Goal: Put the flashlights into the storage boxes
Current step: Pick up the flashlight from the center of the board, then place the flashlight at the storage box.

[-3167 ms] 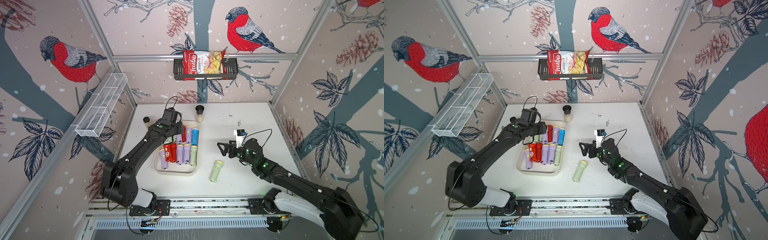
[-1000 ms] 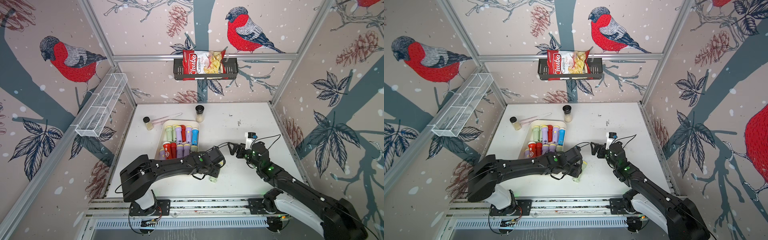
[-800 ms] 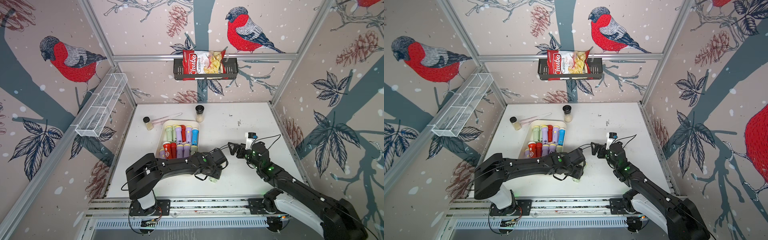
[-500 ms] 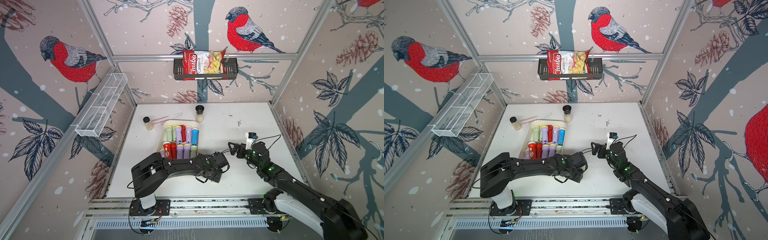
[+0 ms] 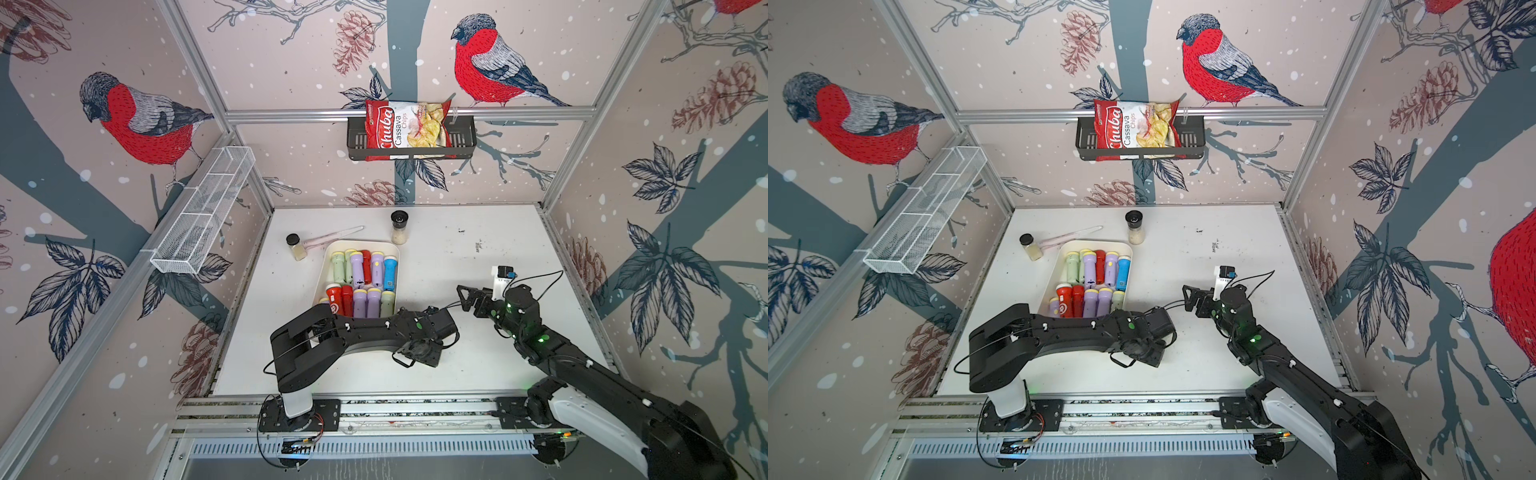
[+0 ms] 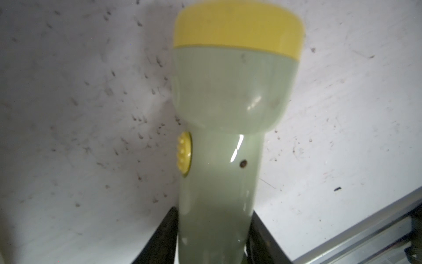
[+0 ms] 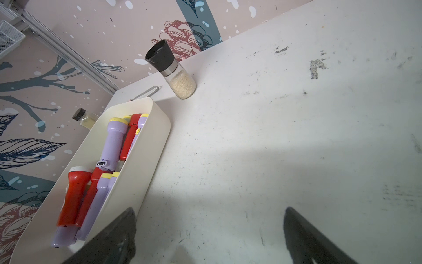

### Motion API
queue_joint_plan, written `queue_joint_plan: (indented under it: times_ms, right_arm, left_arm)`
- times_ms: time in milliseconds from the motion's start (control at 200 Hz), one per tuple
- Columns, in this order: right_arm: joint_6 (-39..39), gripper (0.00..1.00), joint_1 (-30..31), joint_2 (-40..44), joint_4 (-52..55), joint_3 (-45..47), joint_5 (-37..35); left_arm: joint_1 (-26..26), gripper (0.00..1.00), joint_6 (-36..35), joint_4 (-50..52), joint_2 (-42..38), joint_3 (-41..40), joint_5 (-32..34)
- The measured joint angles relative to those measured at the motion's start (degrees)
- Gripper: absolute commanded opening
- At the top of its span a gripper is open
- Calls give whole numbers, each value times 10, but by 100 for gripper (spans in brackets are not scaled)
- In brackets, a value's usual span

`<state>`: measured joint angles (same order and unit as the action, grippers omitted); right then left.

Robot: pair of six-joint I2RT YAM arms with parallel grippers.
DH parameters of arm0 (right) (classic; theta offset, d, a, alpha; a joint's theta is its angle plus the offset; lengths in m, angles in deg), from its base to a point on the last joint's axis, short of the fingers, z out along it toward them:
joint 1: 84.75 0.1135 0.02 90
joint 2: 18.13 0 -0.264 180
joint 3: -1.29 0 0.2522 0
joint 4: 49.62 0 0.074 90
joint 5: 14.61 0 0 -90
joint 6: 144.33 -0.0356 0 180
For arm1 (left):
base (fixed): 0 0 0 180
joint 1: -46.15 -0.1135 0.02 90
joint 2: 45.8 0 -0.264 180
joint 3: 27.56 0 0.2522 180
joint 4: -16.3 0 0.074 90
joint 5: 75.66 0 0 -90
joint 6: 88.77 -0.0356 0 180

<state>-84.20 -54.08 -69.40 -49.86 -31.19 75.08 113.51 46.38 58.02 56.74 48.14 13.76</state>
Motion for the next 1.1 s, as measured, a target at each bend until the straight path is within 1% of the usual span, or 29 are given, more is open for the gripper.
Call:
queue_joint_plan:
  times_ms: [295, 490, 590, 700, 865, 1001, 1101]
  right_arm:
    - [0, 100, 0, 0, 1, 0, 9]
    - [0, 100, 0, -6, -12, 0, 32]
    - [0, 100, 9, -11, -37, 4, 50]
    - [0, 100, 33, -26, -69, 4, 63]
    - [0, 100, 66, -70, -105, -12, 68]
    - [1, 100, 85, -111, -126, -34, 71]
    - [3, 100, 97, -135, -134, -48, 76]
  left_arm:
    - [0, 26, 0, 0, -14, -5, 9]
    - [-2, 25, 0, 0, -55, -8, 21]
    - [-13, 25, 0, -2, -87, -11, 23]
    - [-42, 25, -3, -3, -125, -20, 30]
    - [-104, 24, -26, 0, -168, -25, 60]
    - [-164, 25, -53, 7, -201, -23, 83]
    - [-216, 25, -77, 9, -221, -27, 87]
